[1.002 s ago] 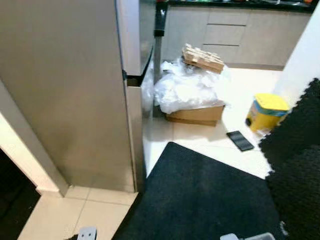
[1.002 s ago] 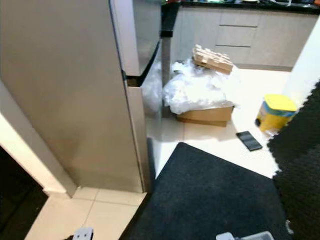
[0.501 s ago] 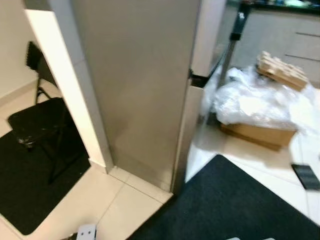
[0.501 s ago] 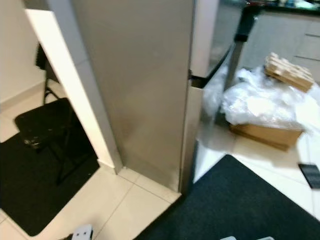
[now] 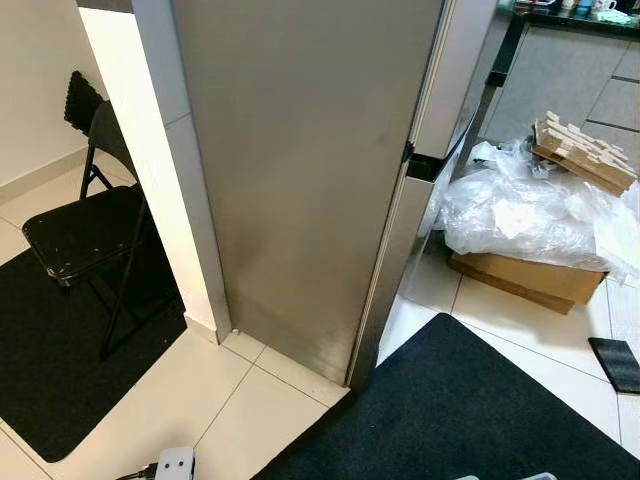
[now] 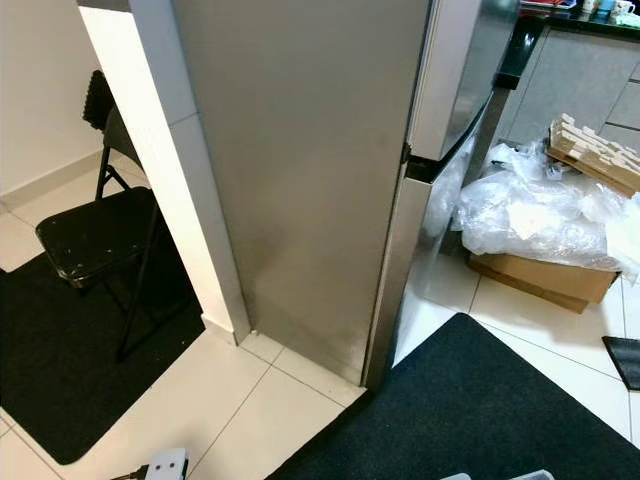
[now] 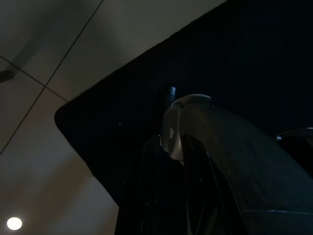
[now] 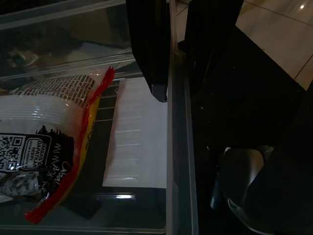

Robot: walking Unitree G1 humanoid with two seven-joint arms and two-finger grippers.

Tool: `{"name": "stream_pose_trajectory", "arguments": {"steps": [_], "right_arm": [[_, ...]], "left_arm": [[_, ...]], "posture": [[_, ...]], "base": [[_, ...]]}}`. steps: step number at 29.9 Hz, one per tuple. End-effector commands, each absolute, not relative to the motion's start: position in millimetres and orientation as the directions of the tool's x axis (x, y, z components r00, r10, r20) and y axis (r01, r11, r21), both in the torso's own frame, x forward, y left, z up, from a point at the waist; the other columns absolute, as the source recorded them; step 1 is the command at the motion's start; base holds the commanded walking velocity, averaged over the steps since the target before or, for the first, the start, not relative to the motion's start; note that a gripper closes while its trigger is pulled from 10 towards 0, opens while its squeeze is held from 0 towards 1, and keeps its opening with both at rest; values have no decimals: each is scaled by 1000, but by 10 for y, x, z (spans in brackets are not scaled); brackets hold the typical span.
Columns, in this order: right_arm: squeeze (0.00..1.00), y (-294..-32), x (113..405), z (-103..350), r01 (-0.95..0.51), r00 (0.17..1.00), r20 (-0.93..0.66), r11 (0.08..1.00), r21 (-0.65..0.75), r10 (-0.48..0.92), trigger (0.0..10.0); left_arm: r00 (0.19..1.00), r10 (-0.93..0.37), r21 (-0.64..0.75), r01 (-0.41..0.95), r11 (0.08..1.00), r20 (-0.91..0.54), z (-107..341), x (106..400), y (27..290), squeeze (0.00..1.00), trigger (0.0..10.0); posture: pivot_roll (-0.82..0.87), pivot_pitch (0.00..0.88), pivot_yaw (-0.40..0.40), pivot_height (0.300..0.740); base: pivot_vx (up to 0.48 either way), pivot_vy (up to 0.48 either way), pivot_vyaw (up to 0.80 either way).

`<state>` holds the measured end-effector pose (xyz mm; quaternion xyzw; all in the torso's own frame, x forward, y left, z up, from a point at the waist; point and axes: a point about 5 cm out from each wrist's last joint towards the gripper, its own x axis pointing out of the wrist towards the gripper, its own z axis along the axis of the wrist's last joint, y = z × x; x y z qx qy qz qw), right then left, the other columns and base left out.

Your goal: Restocking fridge

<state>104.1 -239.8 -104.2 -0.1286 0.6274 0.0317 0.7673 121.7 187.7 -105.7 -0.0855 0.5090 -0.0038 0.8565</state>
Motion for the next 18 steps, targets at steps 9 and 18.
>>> {"name": "stream_pose_trajectory", "arguments": {"steps": [9, 18], "right_arm": [[0, -2431, 1050, -1032, -211, 215, -968, 961, -176, -130, 10000], [0, -2441, 1063, -1026, -211, 217, -967, 961, -181, -134, 10000]], "left_arm": [[437, -108, -148, -58, 987, -893, -1098, 1096, 1849, 0, 10000], [437, -113, -148, -46, 988, -892, -1096, 1110, 1838, 0, 10000]], "posture": [[-37, 0, -31, 740], [-38, 0, -32, 740]], "base": [[120, 0, 0], [275, 0, 0]]}}
